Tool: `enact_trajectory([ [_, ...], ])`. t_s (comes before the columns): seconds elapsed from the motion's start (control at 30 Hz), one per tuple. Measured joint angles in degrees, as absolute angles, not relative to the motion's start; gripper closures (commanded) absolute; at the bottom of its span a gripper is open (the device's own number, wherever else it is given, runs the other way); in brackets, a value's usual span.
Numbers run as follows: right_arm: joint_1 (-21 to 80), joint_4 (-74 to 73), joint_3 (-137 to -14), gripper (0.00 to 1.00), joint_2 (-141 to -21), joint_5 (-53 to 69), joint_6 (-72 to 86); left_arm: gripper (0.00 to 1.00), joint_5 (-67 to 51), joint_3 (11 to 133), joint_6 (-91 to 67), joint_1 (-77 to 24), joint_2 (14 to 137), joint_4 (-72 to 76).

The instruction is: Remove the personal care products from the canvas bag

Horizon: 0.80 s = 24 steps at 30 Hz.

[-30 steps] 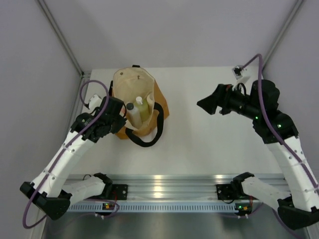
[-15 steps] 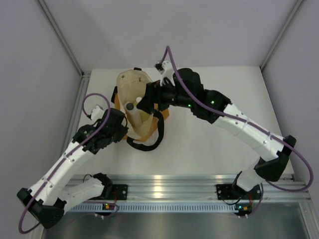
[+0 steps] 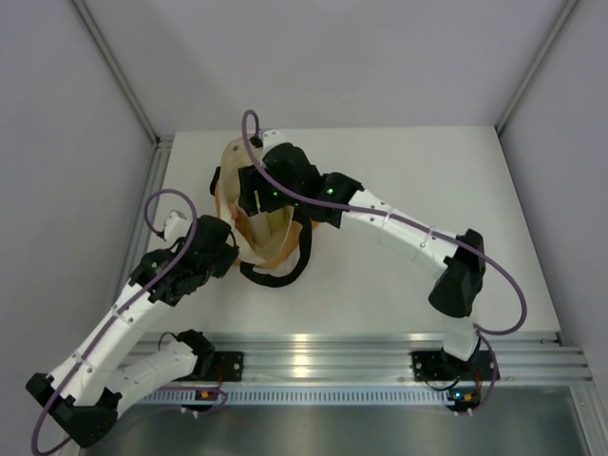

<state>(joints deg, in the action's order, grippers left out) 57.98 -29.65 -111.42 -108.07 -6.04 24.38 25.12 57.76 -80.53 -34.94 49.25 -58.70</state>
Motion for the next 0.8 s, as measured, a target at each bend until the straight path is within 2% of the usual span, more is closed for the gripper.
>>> enact_trajectory([
  [0.37,58.0,-29.9,-116.9,0.36,-118.1,-12.9,16.7,1.0,25.9,57.2,-84.2,-34.9,47.9,-60.8],
  [0.8,58.8,-29.1,-120.2,0.38,-122.1,-11.3,14.5,1.0,31.4,63.6,-85.1,-35.0,49.1,-71.5],
])
